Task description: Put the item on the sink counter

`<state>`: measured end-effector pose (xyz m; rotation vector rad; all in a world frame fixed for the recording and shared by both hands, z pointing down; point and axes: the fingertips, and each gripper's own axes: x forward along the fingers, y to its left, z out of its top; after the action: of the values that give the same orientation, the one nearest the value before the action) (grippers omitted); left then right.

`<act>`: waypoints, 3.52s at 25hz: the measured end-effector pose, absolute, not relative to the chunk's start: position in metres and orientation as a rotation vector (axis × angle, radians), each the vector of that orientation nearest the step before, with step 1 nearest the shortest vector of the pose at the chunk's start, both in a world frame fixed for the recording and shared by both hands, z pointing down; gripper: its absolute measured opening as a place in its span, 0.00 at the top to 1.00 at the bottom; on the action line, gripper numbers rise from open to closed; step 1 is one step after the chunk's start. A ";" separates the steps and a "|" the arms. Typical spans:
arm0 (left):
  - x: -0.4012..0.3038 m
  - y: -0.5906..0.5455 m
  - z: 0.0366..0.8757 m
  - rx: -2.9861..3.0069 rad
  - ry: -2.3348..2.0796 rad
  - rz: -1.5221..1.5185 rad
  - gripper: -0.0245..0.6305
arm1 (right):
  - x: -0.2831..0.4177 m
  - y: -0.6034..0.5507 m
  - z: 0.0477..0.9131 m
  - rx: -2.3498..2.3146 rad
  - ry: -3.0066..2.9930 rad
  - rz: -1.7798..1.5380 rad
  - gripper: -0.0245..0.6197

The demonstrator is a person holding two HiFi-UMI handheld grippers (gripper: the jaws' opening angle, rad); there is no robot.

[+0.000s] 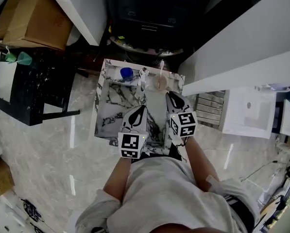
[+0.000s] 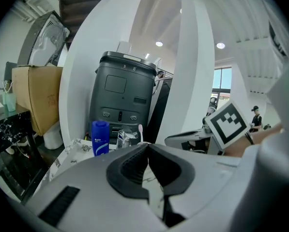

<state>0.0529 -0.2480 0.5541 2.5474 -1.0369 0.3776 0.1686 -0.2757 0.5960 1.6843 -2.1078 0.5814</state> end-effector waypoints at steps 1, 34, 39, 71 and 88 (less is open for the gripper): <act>0.050 -0.247 0.553 2.556 -1.026 0.370 0.95 | 0.165 -0.273 0.593 1.701 -2.102 0.576 0.91; 0.100 -0.128 0.530 2.709 -0.687 0.358 0.95 | 0.184 -0.092 0.513 2.050 -2.011 0.421 0.95; 0.111 -0.087 0.514 2.741 -0.720 0.340 0.95 | 0.195 -0.059 0.504 2.055 -2.062 0.387 0.95; 0.063 0.004 0.399 2.879 -0.931 0.046 0.95 | 0.151 0.038 0.379 2.196 -2.248 -0.020 0.95; 0.021 0.008 0.385 2.911 -0.930 0.016 0.95 | 0.109 0.039 0.364 2.192 -2.221 -0.044 0.95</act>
<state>0.0209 0.0078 0.3855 2.9110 -0.9305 0.0164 0.1092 0.0393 0.3637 2.1916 -2.2209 -0.0436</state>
